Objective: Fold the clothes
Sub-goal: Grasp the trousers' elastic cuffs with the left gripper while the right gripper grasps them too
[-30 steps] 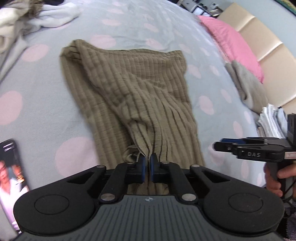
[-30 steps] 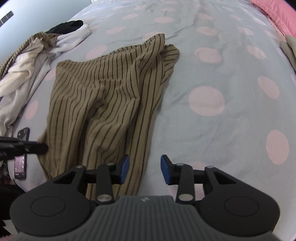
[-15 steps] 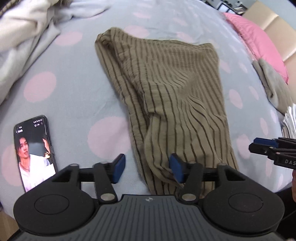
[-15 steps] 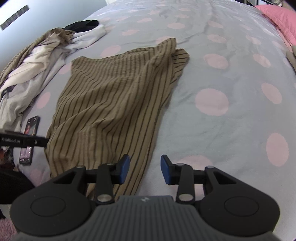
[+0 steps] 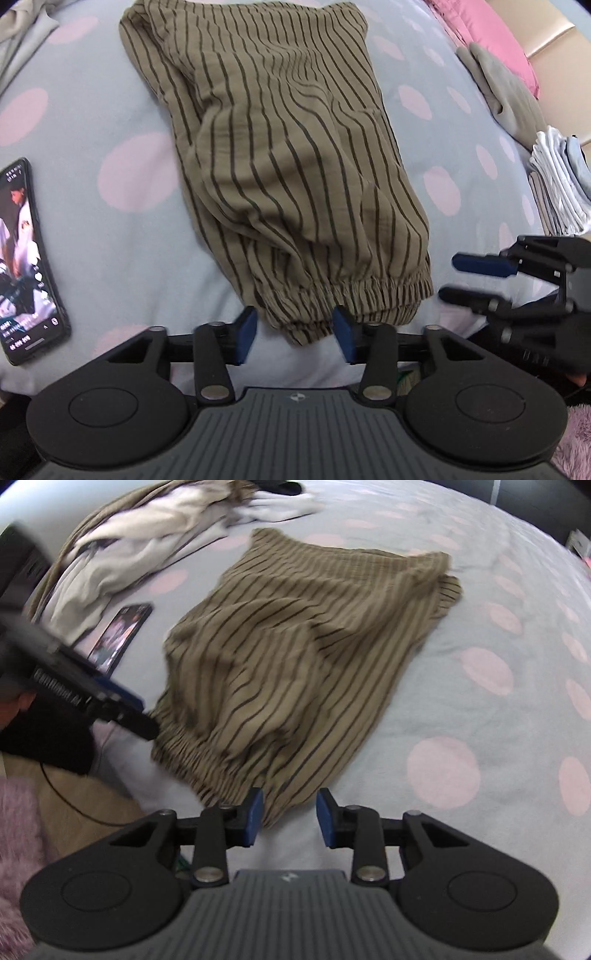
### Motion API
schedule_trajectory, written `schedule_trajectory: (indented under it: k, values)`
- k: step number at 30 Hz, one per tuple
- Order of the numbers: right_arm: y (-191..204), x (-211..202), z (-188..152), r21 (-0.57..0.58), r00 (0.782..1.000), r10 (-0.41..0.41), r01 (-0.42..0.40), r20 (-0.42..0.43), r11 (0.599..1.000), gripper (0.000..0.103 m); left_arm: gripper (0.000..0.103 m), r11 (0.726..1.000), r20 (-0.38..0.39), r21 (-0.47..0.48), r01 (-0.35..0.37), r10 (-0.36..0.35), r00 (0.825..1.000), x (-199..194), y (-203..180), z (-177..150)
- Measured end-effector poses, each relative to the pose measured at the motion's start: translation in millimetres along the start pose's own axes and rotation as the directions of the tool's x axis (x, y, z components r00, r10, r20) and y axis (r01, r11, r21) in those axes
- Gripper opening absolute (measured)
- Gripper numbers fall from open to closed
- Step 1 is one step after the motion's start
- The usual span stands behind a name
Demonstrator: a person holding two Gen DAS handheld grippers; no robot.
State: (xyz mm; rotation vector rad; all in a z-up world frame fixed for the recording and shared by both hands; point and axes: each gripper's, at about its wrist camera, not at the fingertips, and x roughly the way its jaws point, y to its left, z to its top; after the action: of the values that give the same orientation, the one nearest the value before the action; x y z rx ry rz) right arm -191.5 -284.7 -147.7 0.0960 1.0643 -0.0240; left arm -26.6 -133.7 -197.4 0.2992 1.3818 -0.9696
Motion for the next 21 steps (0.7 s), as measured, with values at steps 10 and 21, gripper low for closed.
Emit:
schedule_trajectory:
  k: [10, 21]
  values:
    - [42.6, 25.1, -13.6, -0.099, 0.995, 0.016, -0.025, -0.094, 0.995, 0.033, 0.01, 0.993, 0.047, -0.033, 0.111, -0.11, 0.993, -8.1, 5.6, -2.3]
    - [20.0, 12.1, -10.3, 0.099, 0.995, -0.094, 0.092, 0.017, 0.991, 0.003, 0.006, 0.993, 0.045, -0.039, 0.113, -0.112, 0.993, -7.8, 6.1, -2.7]
